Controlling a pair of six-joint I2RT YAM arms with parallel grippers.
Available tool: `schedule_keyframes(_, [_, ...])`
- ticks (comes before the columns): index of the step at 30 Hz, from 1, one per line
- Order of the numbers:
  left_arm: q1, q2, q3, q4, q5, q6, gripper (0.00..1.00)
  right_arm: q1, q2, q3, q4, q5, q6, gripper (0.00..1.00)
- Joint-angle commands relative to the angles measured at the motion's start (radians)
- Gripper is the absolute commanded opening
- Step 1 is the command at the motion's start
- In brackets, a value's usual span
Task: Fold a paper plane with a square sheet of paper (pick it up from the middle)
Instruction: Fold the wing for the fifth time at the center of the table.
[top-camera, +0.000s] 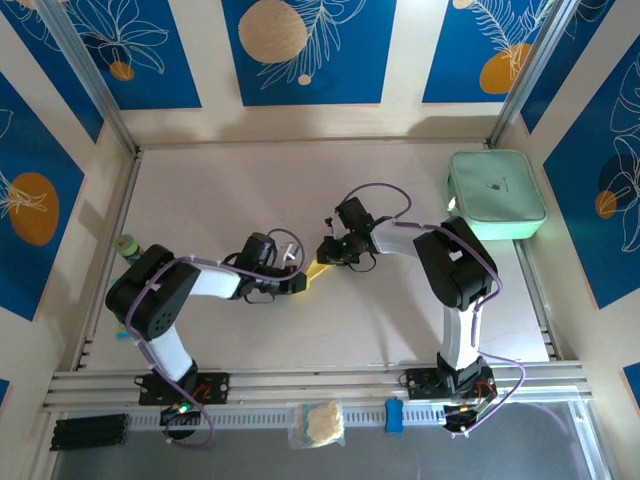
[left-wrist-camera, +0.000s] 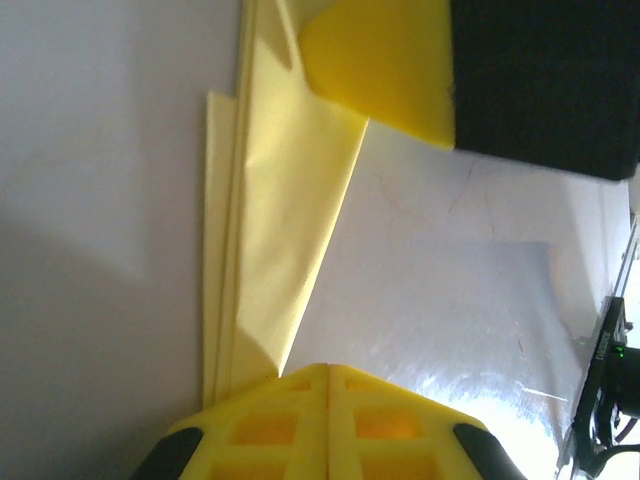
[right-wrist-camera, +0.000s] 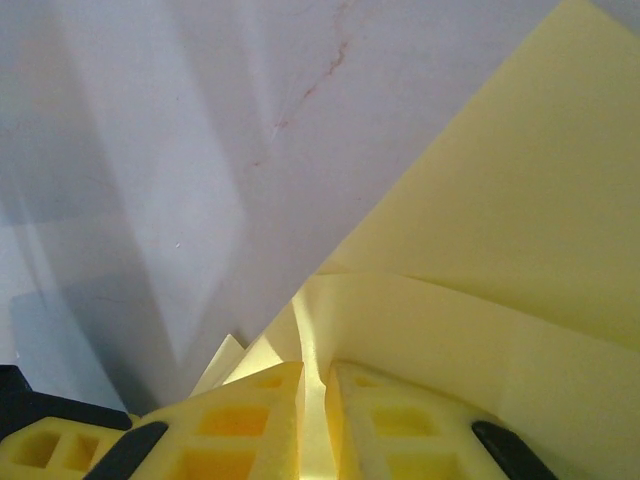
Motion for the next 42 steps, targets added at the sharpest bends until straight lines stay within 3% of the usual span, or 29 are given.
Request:
schedule_keyframes(1, [0.016, -0.050, -0.084, -0.166, 0.004, -0.013, 0.09, -0.011, 0.060, -0.020, -0.127, 0.068, -0.033, 0.18])
schedule_keyframes(8, [0.012, -0.197, 0.004, -0.264, -0.053, -0.028, 0.10, 0.031, 0.032, -0.030, -0.112, 0.023, 0.000, 0.18])
schedule_keyframes(19, [-0.023, 0.025, 0.140, -0.082, -0.061, -0.115, 0.08, 0.052, -0.001, -0.034, -0.041, -0.034, 0.091, 0.17])
schedule_keyframes(26, [-0.023, 0.059, 0.131, -0.118, -0.126, -0.107, 0.05, 0.037, -0.020, -0.031, -0.029, -0.056, 0.096, 0.17])
schedule_keyframes(34, [-0.023, 0.061, 0.092, -0.183, -0.192, -0.103, 0.01, -0.006, -0.160, -0.103, 0.064, -0.022, 0.106, 0.17])
schedule_keyframes(42, [-0.023, 0.061, 0.094, -0.216, -0.204, -0.100, 0.00, 0.048, -0.095, -0.106, 0.074, 0.011, 0.120, 0.09])
